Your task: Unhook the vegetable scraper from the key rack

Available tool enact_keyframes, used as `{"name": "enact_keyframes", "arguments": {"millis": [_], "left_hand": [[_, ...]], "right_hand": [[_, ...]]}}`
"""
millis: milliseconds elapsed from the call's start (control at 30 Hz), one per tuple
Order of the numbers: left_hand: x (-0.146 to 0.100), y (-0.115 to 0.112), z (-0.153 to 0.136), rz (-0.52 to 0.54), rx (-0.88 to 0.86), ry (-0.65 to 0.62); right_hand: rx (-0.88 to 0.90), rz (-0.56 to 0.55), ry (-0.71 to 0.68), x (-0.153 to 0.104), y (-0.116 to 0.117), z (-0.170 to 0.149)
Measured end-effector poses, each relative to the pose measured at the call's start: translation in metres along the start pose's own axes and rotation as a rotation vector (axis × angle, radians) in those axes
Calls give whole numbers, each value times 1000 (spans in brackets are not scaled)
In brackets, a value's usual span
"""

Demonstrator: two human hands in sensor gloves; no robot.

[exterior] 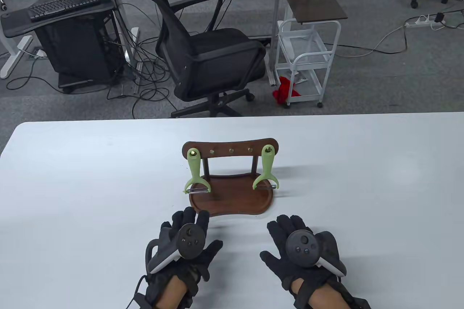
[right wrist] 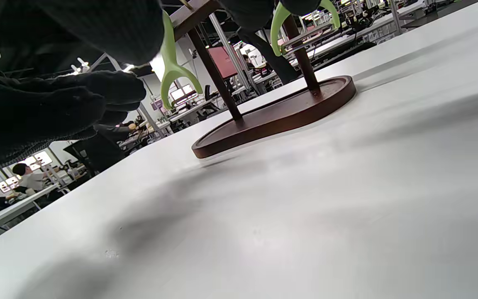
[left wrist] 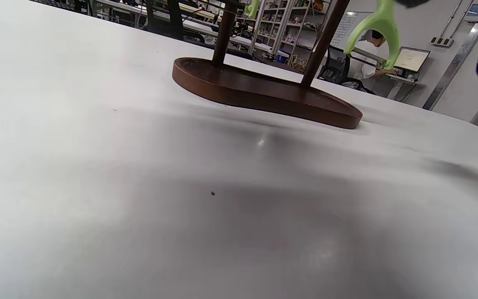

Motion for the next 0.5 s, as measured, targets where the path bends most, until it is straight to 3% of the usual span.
{"name": "enact_keyframes", "arguments": {"millis": [500], "left_hand": [[0,-2,1,-23,-9,-7]], "right_hand": [[24,14,4,-1,1,-1]]}}
Point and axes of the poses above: the tracker on the back of each hand, its own z axis roughly to the thumb side, its own x axis roughly from the wrist to the fingertips, y = z × x, the point moved 1 cm from there along x, roughly from the wrist to the fingertips, and after that the axes turned 4 degrees about -y, right-handed, at the moved point
